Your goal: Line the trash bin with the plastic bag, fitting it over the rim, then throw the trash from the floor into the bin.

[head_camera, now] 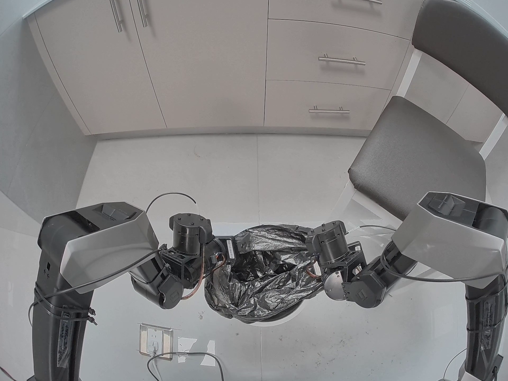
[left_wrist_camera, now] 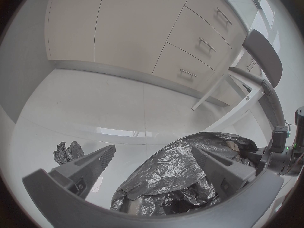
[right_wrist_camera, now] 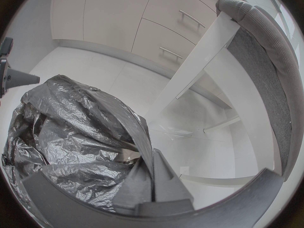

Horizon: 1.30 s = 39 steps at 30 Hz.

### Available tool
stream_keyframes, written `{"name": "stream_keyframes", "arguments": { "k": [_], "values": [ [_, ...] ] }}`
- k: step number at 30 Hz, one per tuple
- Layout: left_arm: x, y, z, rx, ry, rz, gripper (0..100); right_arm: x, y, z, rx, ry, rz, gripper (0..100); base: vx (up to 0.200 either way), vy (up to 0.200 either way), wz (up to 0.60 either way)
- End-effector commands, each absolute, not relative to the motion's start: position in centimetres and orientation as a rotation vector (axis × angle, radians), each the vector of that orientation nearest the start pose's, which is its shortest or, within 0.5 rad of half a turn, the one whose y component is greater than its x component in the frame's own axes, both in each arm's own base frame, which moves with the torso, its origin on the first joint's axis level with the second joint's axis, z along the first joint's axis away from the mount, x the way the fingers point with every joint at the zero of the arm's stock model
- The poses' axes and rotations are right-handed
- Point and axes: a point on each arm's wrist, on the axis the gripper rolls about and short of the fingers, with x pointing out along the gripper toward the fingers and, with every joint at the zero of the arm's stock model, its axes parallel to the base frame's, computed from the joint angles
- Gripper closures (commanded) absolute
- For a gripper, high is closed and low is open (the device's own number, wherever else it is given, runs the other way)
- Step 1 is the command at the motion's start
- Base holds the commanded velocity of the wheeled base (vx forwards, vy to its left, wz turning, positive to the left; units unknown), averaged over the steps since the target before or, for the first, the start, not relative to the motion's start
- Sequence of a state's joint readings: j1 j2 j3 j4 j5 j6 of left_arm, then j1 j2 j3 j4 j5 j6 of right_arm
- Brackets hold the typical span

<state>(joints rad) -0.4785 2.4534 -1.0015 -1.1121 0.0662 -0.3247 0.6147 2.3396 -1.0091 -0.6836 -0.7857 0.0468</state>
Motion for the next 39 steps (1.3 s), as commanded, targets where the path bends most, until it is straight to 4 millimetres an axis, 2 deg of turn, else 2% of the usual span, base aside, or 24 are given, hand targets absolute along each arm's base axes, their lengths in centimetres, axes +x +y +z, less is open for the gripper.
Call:
{"name": "stream_keyframes", "arguments": {
  "k": [1,13,14,27,34,39],
  "values": [
    [37.7,-19.4,-1.0,-0.225,0.396,-0.35,0,33.6,21.8,0.0,-0.382,0.501,-0.175,100,0.0,0.0,0.0],
    [37.7,-19.4,-1.1,-0.224,0.397,-0.348,0,33.8,21.5,0.1,-0.372,0.497,-0.188,100,0.0,0.0,0.0],
    [37.7,-19.4,-1.1,-0.224,0.397,-0.348,0,33.8,21.5,0.1,-0.374,0.497,-0.188,0,0.0,0.0,0.0],
    [37.7,-19.4,-1.2,-0.223,0.4,-0.347,0,33.9,21.6,0.1,-0.357,0.488,-0.196,0,0.0,0.0,0.0],
    [37.7,-19.4,-1.2,-0.223,0.4,-0.347,0,33.8,22.2,1.6,-0.247,0.376,-0.172,0,0.0,0.0,0.0],
    [37.7,-19.4,-1.2,-0.223,0.398,-0.348,0,33.3,22.5,1.6,-0.249,0.374,-0.157,0,0.0,0.0,0.0]
  ]
}}
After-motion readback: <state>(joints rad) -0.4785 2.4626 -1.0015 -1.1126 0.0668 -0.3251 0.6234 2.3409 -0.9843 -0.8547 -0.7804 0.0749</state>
